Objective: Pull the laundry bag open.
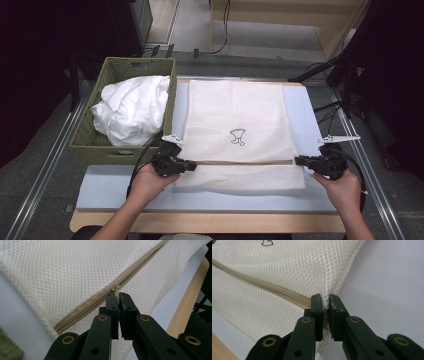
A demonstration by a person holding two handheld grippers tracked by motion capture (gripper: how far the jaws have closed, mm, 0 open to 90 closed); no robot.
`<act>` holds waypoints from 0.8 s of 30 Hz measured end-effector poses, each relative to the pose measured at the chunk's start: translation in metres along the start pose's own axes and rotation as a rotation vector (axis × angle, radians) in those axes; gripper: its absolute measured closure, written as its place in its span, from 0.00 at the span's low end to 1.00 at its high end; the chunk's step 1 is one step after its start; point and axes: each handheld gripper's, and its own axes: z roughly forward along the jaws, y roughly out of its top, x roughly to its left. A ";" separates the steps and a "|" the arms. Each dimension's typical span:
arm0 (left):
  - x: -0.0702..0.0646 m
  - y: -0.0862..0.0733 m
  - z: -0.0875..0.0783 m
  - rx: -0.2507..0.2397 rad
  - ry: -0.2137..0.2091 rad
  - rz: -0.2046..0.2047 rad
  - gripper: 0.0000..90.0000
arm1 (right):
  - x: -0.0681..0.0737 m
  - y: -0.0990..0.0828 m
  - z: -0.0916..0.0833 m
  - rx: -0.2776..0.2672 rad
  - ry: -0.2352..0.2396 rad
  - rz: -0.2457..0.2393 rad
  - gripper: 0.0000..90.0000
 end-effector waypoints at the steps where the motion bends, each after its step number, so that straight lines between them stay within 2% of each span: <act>1: 0.001 -0.002 -0.002 -0.001 0.008 0.001 0.97 | 0.000 0.000 0.000 0.000 -0.001 0.000 0.94; 5: 0.005 -0.008 -0.010 -0.004 0.046 -0.004 0.97 | 0.000 0.000 0.000 0.001 -0.002 -0.001 0.94; 9: 0.010 -0.014 -0.016 -0.015 0.059 -0.019 0.97 | 0.000 0.000 0.002 0.006 0.003 -0.002 0.94; 11: 0.010 -0.015 -0.017 -0.017 0.071 -0.014 0.97 | 0.002 0.000 0.003 0.011 -0.001 -0.004 0.94; 22: 0.013 -0.017 -0.013 -0.010 0.081 -0.016 0.97 | 0.001 -0.001 0.006 0.012 0.007 -0.005 0.94; 24: 0.013 -0.018 -0.013 -0.004 0.094 -0.013 0.97 | -0.001 -0.002 0.006 0.012 0.000 -0.008 0.94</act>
